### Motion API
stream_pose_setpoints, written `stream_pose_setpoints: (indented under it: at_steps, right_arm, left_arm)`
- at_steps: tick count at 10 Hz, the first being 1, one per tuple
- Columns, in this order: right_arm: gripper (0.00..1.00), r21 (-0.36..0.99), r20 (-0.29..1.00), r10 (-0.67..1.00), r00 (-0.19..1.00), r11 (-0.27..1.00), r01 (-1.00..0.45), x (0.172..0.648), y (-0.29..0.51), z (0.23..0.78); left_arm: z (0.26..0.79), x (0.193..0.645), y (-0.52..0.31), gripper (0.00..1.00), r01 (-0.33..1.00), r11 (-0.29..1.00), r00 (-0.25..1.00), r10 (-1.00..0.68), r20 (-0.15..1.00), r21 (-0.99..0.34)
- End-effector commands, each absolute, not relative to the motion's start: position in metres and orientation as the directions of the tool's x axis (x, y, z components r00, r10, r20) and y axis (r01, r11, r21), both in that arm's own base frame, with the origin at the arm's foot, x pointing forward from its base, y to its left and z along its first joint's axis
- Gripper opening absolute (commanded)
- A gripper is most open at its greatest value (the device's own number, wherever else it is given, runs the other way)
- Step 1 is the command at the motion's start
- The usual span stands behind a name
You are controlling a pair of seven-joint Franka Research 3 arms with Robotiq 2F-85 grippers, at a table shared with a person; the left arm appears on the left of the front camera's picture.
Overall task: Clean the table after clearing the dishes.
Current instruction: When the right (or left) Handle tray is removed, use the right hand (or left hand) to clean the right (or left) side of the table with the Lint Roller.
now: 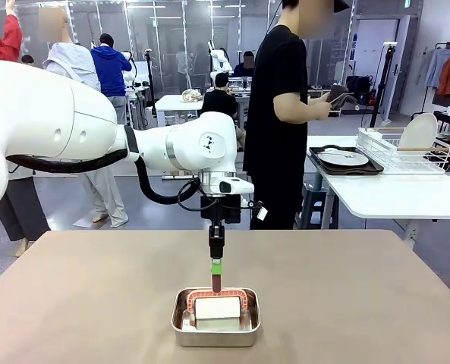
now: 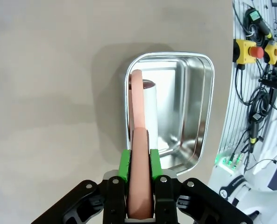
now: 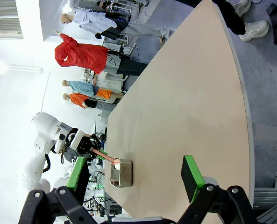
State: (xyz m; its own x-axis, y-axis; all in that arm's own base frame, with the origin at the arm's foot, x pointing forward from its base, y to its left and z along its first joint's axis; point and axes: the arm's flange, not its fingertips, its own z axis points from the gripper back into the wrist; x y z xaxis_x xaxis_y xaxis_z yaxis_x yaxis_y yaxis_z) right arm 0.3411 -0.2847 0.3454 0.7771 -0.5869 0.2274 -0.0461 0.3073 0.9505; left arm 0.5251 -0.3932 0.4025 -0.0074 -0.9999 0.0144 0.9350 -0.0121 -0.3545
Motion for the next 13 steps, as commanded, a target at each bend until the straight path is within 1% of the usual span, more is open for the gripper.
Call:
stream_pose_setpoints:
  at_steps: [1, 2, 3, 4, 5, 6, 7, 8, 9, 10, 11, 12, 13]
  right_arm:
    - [1.00, 0.948, 0.234, -0.589, 0.774, 0.314, -0.047, 0.340, -0.283, 0.347]
    - [1.00, 0.948, 0.234, -0.589, 0.774, 0.314, -0.047, 0.340, -0.283, 0.347]
    - [1.00, 0.948, 0.234, -0.589, 0.774, 0.314, -0.047, 0.340, -0.283, 0.347]
    - [1.00, 0.948, 0.234, -0.589, 0.774, 0.314, -0.047, 0.340, -0.283, 0.347]
    - [1.00, 0.948, 0.234, -0.589, 0.774, 0.314, -0.047, 0.340, -0.283, 0.347]
    - [1.00, 0.948, 0.234, -0.589, 0.774, 0.314, -0.047, 0.340, -0.283, 0.347]
    - [1.00, 0.948, 0.234, -0.589, 0.774, 0.314, -0.047, 0.340, -0.283, 0.347]
    - [1.00, 0.948, 0.234, -0.589, 0.774, 0.314, -0.047, 0.340, -0.283, 0.347]
    - [1.00, 0.948, 0.234, -0.589, 0.774, 0.314, -0.047, 0.340, -0.283, 0.347]
    - [1.00, 0.948, 0.234, -0.589, 0.774, 0.314, -0.047, 0.340, -0.283, 0.347]
    - [1.00, 0.948, 0.234, -0.589, 0.774, 0.314, -0.047, 0.340, -0.283, 0.347]
    - [1.00, 0.948, 0.234, -0.589, 0.774, 0.314, -0.047, 0.340, -0.283, 0.347]
    - [1.00, 0.948, 0.234, -0.589, 0.774, 0.314, -0.047, 0.340, -0.283, 0.347]
  left_arm:
    - [0.415, 0.521, -0.389, 0.00, 0.929, 0.016, 0.026, -0.999, 0.023, -0.369]
    - [0.423, 0.519, -0.385, 0.00, 0.928, 0.028, 0.048, -0.998, 0.044, -0.372]
    - [0.442, 0.515, -0.375, 0.00, 0.907, 0.118, 0.150, -0.988, 0.047, -0.404]
    - [0.476, 0.504, -0.357, 0.00, 0.910, 0.187, 0.234, -0.968, 0.088, -0.369]
    - [0.515, 0.489, -0.325, 0.00, 0.884, 0.322, 0.374, -0.922, 0.099, -0.338]
    - [0.537, 0.478, -0.293, 0.00, 0.807, 0.485, 0.543, -0.834, 0.100, -0.336]
    - [0.543, 0.468, -0.254, 0.00, 0.707, 0.633, 0.689, -0.717, 0.106, -0.315]
    - [0.541, 0.455, -0.217, 0.00, 0.622, 0.713, 0.778, -0.610, 0.152, -0.322]
    - [0.528, 0.443, -0.182, 0.00, 0.512, 0.783, 0.857, -0.497, 0.139, -0.353]
    - [0.509, 0.435, -0.161, 0.00, 0.440, 0.817, 0.894, -0.435, 0.101, -0.374]
    - [0.490, 0.430, -0.139, 0.00, 0.316, 0.860, 0.948, -0.299, 0.108, -0.401]
    - [0.478, 0.432, -0.131, 0.00, 0.271, 0.862, 0.961, -0.219, 0.167, -0.429]
    - [0.515, 0.447, -0.133, 0.00, 0.410, 0.834, 0.908, -0.411, 0.079, -0.370]
